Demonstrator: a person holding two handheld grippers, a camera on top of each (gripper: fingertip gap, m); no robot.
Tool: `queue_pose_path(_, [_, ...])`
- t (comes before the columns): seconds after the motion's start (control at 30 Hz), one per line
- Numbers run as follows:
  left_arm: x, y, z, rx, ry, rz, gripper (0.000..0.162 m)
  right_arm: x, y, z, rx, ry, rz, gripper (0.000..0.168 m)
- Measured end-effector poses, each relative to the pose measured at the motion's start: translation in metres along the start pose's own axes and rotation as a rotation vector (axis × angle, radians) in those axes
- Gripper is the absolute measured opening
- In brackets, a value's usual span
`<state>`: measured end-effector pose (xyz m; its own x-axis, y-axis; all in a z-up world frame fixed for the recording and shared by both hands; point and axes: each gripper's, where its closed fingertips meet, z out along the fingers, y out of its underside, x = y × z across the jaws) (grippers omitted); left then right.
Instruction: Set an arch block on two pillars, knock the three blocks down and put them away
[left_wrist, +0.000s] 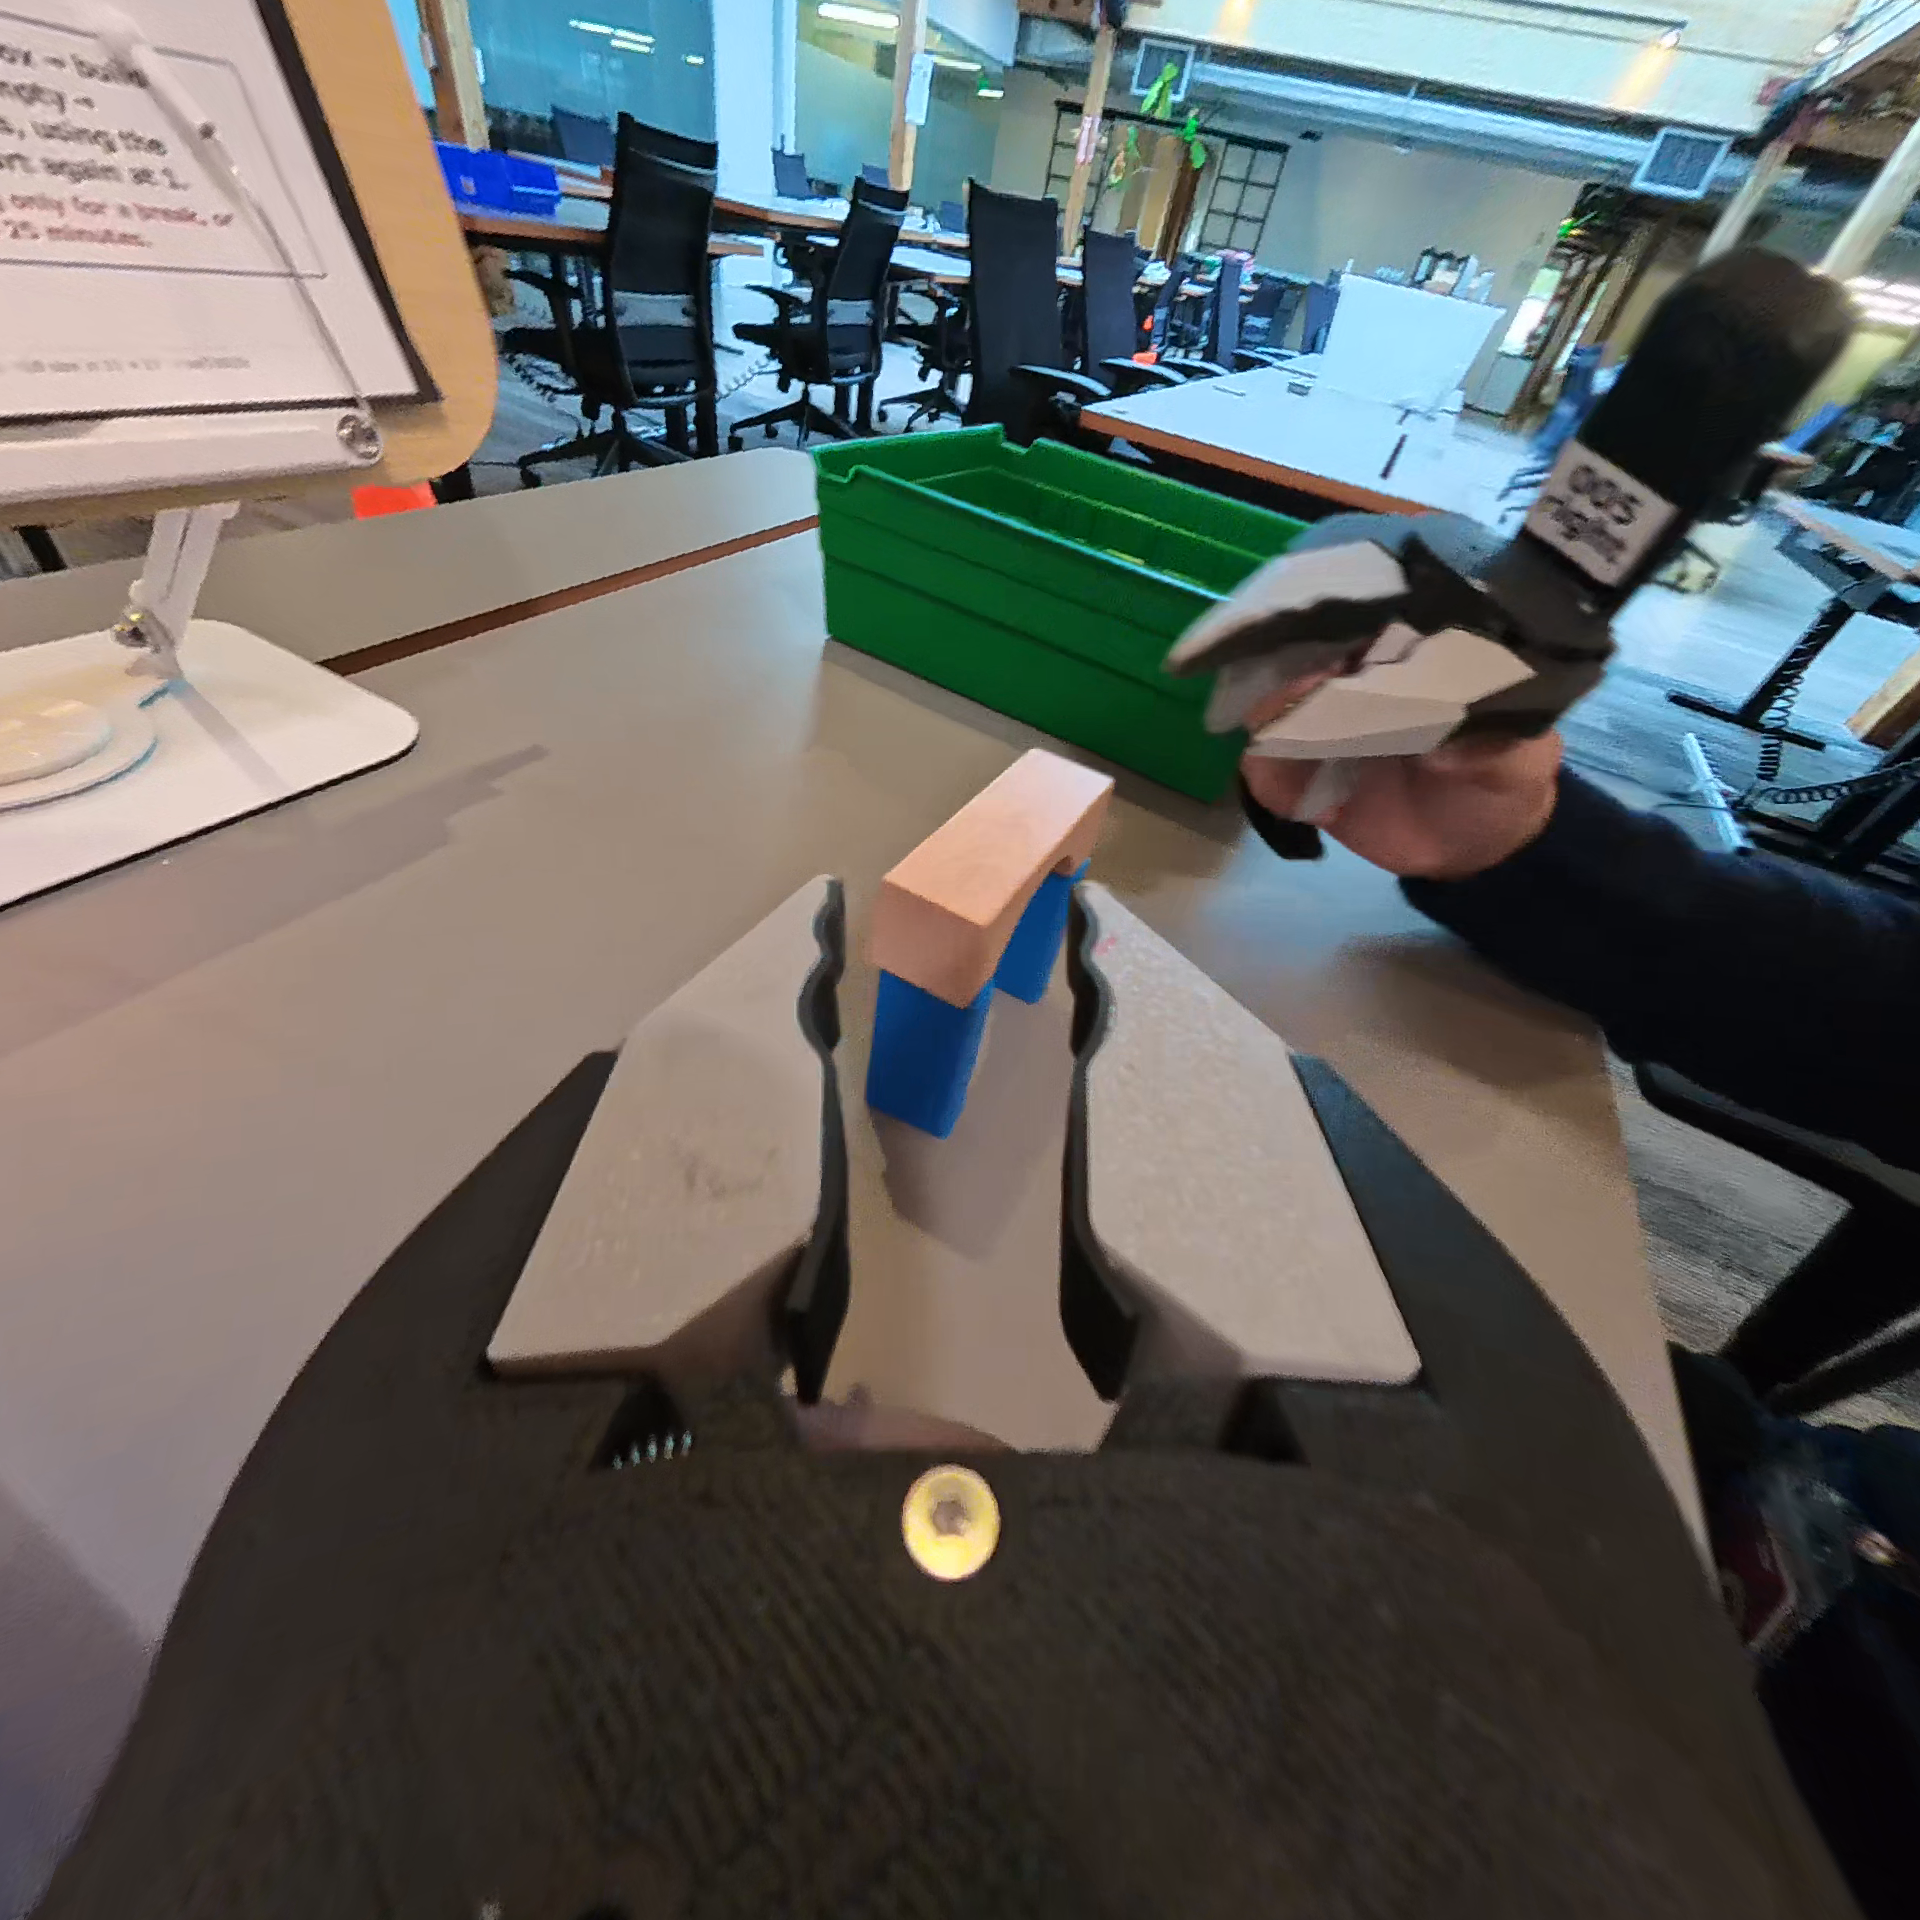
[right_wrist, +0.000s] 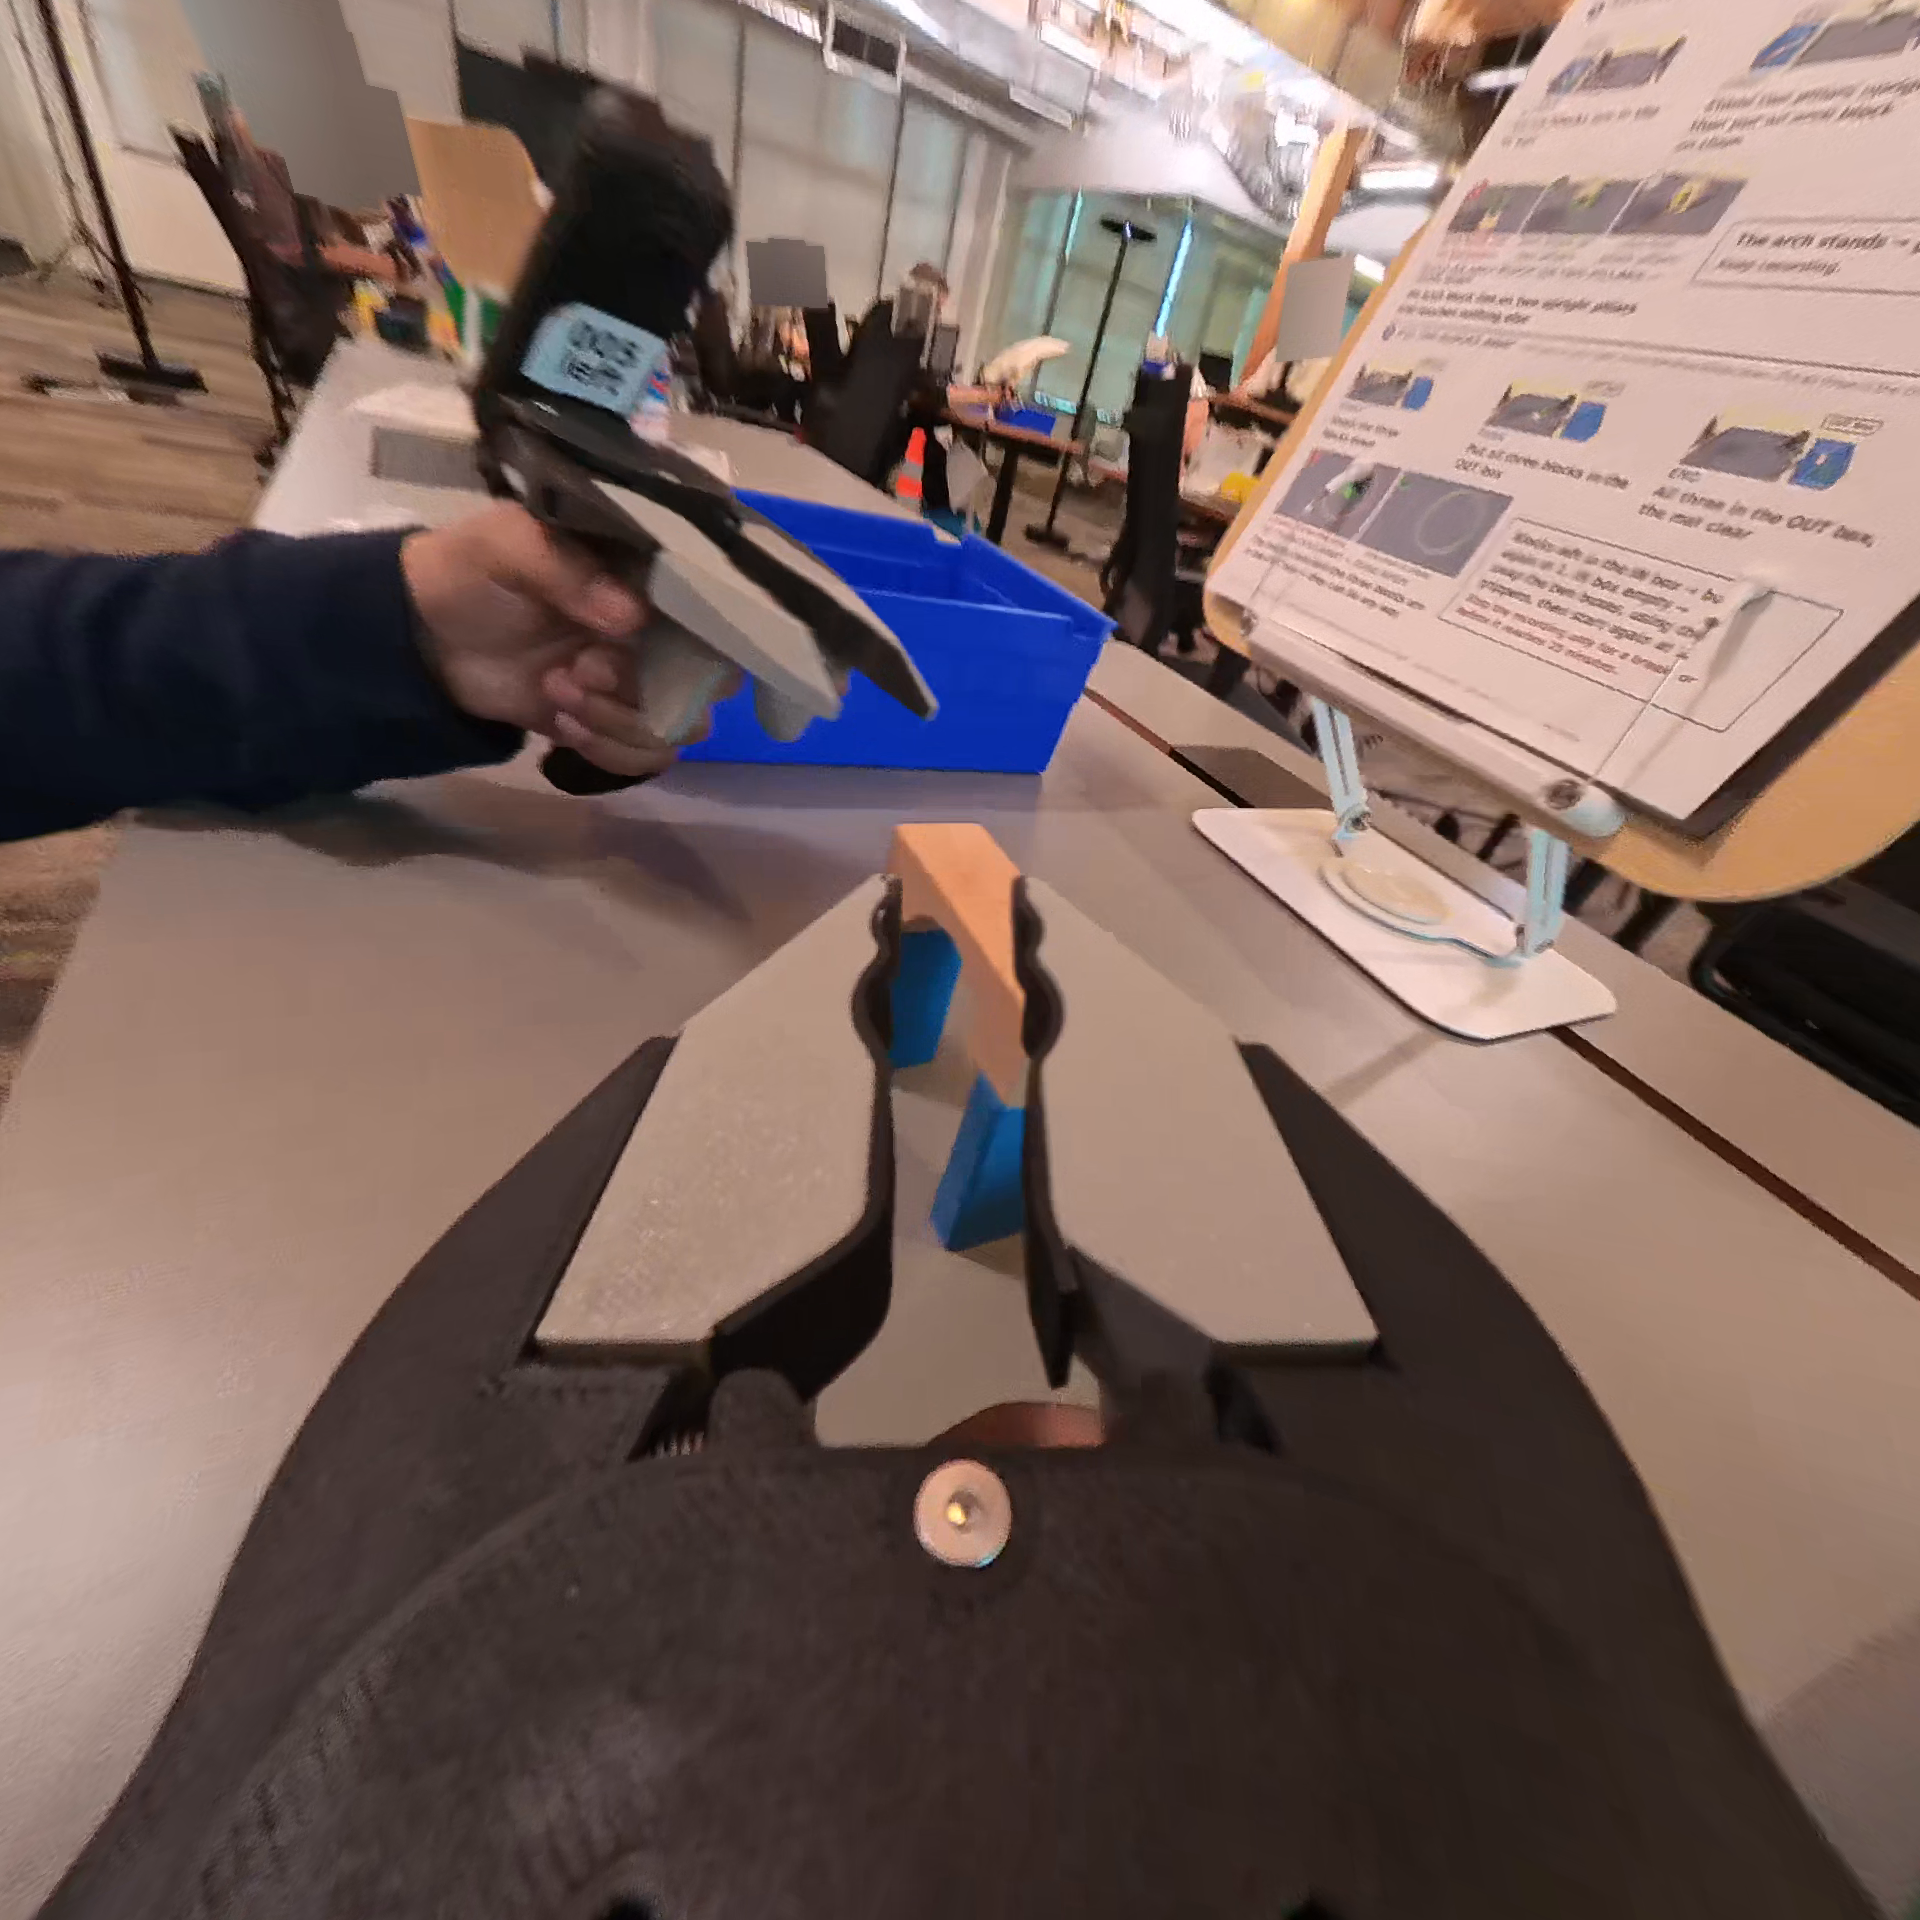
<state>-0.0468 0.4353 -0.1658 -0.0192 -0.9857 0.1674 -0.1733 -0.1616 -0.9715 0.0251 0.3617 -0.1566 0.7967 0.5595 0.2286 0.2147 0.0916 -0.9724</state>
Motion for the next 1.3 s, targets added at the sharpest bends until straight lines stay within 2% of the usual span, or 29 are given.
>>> queue_pose_path(0.1, [-0.017,0.009,0.002,-0.034,-0.092,0.014,0.039,-0.009,0.004,-0.008,0.001,-0.001,0.009,0.012])
queue_pose_path(0.17, [-0.03,0.018,0.004,-0.08,-0.181,0.046,0.039,0.001,0.015,-0.011,-0.053,0.085,-0.036,0.01])
queue_pose_path(0.3, [-0.055,0.047,0.003,-0.214,-0.393,0.162,0.03,0.043,0.04,-0.026,-0.211,0.396,-0.108,0.0])
queue_pose_path(0.43, [-0.065,0.076,0.0,-0.392,-0.558,0.309,0.02,0.049,0.073,-0.037,-0.388,0.487,-0.047,0.002])
queue_pose_path(0.53, [-0.071,0.081,-0.006,-0.446,-0.665,0.373,0.0,0.053,0.076,-0.045,-0.427,0.556,-0.078,0.002])
queue_pose_path(0.67, [-0.083,0.1,-0.016,-0.598,-0.777,0.365,0.0,0.05,0.068,-0.052,-0.391,0.607,-0.096,0.003])
queue_pose_path(0.73, [-0.08,0.103,-0.013,-0.614,-0.783,0.322,0.0,0.051,0.059,-0.058,-0.349,0.641,-0.097,0.002])
queue_pose_path(0.83, [-0.068,0.095,0.007,-0.534,-0.73,0.209,0.0,0.056,0.049,-0.068,-0.289,0.685,-0.076,0.001])
queue_pose_path(1.0, [-0.011,0.077,0.094,-0.401,-0.454,-0.014,0.0,0.065,0.044,-0.078,-0.232,0.72,-0.013,0.003])
queue_pose_path(1.07, [0.0,0.063,0.115,-0.36,-0.426,0.006,0.0,0.066,0.045,-0.08,-0.229,0.722,0.002,0.003])
queue_pose_path(1.17, [-0.007,0.052,0.12,-0.342,-0.468,0.086,0.0,0.071,0.042,-0.089,-0.212,0.763,0.003,0.003])
queue_pose_path(1.3, [-0.017,0.058,0.108,-0.324,-0.448,0.069,0.0,0.072,0.04,-0.09,-0.19,0.758,0.025,0.005])
